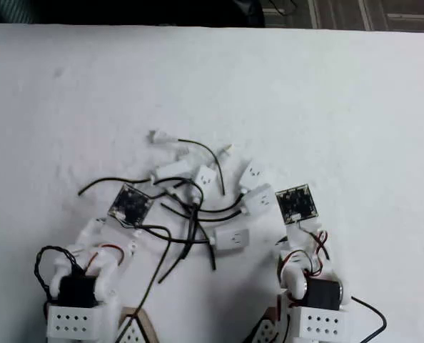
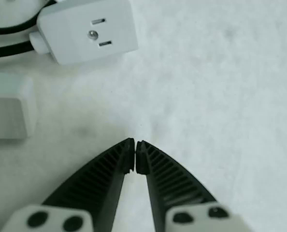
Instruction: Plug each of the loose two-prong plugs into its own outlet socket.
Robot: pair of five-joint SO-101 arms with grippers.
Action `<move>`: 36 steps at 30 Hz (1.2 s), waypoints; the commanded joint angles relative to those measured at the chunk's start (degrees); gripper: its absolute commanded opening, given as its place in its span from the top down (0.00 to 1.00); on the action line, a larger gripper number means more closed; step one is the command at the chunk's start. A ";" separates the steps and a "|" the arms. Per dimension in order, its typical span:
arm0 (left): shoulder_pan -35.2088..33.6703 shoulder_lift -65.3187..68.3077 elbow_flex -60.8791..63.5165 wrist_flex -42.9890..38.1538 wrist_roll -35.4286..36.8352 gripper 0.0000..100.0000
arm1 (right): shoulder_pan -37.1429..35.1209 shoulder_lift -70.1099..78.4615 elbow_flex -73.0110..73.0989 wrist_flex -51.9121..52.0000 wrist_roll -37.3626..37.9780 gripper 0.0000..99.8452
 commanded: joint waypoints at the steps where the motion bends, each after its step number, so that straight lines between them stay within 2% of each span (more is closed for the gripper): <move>1: -0.13 -0.40 -0.18 0.35 0.00 0.97 | -0.04 -0.48 0.62 0.48 -0.18 0.98; 14: -0.04 -0.40 -0.18 0.44 0.00 0.97 | -0.40 -0.48 0.62 0.48 -0.44 0.98; 19: -0.04 -0.40 -0.70 4.22 -0.35 0.97 | -0.40 -0.48 0.62 0.48 -0.18 0.98; 28: -0.04 -0.48 -13.45 4.13 -0.35 0.97 | -0.48 -0.66 -4.13 -0.66 -0.35 0.98; 36: -0.04 -0.48 -17.67 -7.91 -0.44 0.98 | -7.52 -0.48 -8.09 -13.93 -0.62 0.98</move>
